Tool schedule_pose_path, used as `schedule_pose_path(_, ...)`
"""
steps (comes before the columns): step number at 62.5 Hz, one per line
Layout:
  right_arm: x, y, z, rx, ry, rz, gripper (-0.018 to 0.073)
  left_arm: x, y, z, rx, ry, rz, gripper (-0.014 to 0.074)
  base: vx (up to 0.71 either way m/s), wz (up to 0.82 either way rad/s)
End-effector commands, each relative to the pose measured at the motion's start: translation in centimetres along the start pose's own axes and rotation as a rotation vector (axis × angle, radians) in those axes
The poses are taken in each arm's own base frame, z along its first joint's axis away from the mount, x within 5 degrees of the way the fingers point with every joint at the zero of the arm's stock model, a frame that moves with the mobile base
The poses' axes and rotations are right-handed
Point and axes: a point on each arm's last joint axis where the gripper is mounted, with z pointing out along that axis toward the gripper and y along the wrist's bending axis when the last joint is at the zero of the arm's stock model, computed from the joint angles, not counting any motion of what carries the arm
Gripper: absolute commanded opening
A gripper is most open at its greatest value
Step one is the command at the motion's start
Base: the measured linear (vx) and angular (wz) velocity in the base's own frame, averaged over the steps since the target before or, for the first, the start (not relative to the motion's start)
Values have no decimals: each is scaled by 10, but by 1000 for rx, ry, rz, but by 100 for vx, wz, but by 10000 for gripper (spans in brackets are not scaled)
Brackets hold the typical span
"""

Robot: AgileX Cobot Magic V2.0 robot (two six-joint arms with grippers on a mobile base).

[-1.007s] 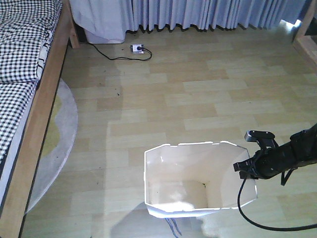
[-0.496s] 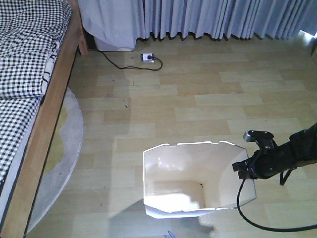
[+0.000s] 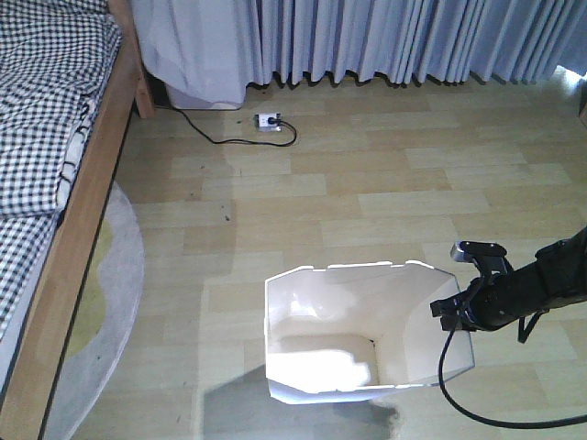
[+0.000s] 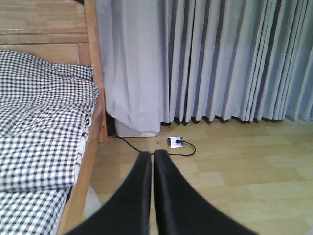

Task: Move trash bin to bedside with robot
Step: 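Drag the held bin across the floor alongside the bed, then drive forward with the bin toward the curtains beside the bed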

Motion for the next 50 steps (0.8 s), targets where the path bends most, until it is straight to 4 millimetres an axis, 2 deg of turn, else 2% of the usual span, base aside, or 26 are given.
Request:
schedule_pose_path(1, -20, 17, -24, -145, -103, -1, -5, -2, 0, 0, 5, -74, -14, -6, 22, -8)
schedule_pose_path(50, -20, 17, -24, -145, -103, -1, -5, -2, 0, 0, 5, -74, -14, -6, 22, -5)
